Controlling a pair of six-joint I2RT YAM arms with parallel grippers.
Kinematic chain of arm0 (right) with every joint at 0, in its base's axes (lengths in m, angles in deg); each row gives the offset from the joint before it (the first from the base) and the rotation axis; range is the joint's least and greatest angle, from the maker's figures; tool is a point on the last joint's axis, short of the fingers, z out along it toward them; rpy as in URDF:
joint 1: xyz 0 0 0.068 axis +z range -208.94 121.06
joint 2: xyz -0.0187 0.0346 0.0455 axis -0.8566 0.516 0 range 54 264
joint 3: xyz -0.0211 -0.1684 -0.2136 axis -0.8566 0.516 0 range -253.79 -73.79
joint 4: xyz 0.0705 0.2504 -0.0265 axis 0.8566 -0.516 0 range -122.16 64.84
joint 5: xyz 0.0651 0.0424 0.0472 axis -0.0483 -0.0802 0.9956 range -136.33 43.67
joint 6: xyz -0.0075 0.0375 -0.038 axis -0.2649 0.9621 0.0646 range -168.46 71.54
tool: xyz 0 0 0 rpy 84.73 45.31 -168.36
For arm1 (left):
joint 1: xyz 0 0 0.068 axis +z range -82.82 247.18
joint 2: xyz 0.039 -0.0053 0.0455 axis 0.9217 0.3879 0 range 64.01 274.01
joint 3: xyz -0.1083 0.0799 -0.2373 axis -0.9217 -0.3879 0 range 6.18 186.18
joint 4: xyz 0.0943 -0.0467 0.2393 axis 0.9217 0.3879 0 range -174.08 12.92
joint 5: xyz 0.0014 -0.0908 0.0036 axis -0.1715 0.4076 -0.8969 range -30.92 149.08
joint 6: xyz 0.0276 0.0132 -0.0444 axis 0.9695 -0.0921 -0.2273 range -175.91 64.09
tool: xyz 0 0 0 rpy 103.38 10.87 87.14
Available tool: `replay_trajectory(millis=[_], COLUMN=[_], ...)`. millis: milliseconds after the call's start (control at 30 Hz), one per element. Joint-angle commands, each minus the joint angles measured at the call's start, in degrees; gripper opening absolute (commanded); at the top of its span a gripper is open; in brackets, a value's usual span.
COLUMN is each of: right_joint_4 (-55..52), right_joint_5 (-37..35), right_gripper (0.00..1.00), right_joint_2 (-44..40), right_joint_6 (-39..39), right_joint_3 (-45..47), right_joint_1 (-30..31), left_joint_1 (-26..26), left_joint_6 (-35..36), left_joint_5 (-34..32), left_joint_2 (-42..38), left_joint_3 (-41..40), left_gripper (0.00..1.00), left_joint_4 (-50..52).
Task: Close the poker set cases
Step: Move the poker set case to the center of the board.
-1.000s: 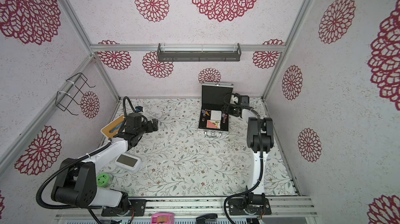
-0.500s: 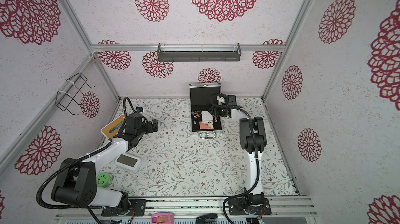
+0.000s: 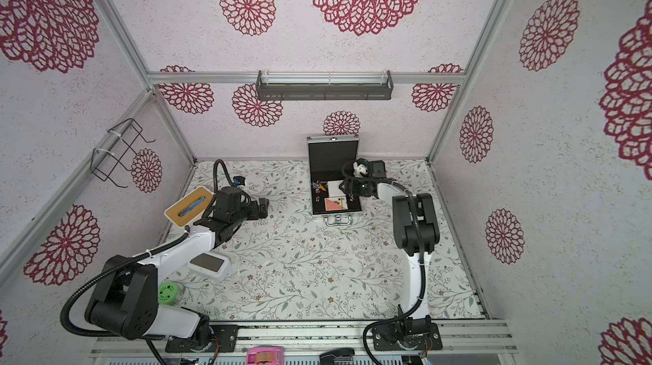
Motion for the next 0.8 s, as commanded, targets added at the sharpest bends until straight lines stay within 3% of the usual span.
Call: replay_trajectory(millis=[0, 233, 467, 767], right_joint_4=[2.2, 0.7, -3.6, -2.2], right_joint_5=[-0.1, -2.4, 2.7, 8.8], right_gripper=[0.78, 0.79, 0.77, 0.73], right_joint_2=[-4.0, -1.1, 7.0, 9.8], right_joint_6=[-1.3, -0.6, -1.1, 1.0], right_joint_3=[1.2, -1.6, -11.6, -12.7], right_joint_1=[-1.9, -3.2, -2.5, 0.4], left_joint_1=[-0.8, -2.4, -4.1, -5.3], left_joint_6=[-1.0, -1.1, -1.8, -4.0], left_joint_5=[-0.3, 0.3, 2.1, 4.6], left_joint_2=[1.4, 4.3, 8.0, 13.7], left_joint_3=[1.2, 3.5, 7.2, 11.4], left_gripper=[0.97, 0.97, 0.97, 0.97], left_joint_4=[-1.5, -1.5, -1.8, -2.9])
